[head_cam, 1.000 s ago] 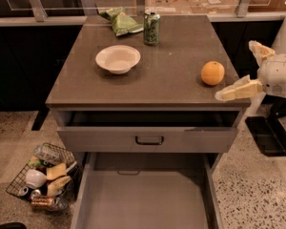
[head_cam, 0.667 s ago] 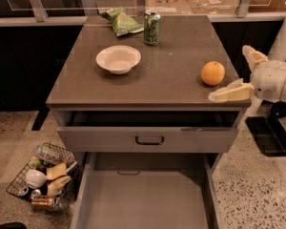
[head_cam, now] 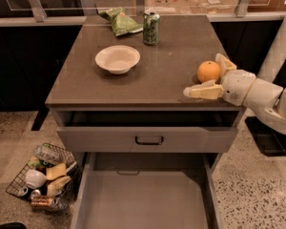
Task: Place orange into middle drawer
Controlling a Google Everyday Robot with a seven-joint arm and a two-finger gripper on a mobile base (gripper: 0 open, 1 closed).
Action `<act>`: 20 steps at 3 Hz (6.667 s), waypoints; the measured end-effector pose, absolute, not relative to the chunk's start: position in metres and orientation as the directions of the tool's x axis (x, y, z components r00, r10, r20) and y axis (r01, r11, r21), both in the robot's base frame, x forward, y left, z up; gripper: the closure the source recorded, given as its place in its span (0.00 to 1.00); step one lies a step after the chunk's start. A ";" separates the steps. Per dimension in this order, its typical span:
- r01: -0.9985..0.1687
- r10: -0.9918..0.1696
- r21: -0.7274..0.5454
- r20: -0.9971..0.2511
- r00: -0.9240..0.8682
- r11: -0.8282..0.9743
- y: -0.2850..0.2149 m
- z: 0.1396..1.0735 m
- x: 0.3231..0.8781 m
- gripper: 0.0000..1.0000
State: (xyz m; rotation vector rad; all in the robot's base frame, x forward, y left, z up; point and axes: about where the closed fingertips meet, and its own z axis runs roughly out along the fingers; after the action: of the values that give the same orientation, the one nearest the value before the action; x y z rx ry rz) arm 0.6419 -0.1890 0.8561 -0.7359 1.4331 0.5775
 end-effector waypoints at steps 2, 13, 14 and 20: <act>-0.671 -0.177 -0.132 -0.984 0.002 0.729 -0.194 0.873 0.646 0.00; -0.633 -0.234 -0.100 -0.963 -0.132 0.768 -0.222 0.870 0.639 1.00; -0.688 -0.272 -0.139 -0.958 -0.088 0.712 -0.210 0.903 0.605 1.00; -0.888 -0.393 -0.202 -0.919 0.026 0.413 -0.200 0.757 0.414 1.00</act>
Offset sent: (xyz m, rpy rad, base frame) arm -0.0038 -0.0372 0.0449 -0.2341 0.1013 -0.2457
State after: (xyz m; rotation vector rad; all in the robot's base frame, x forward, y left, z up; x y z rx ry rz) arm 0.4135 -0.1999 0.7570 -1.1668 1.5711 0.5640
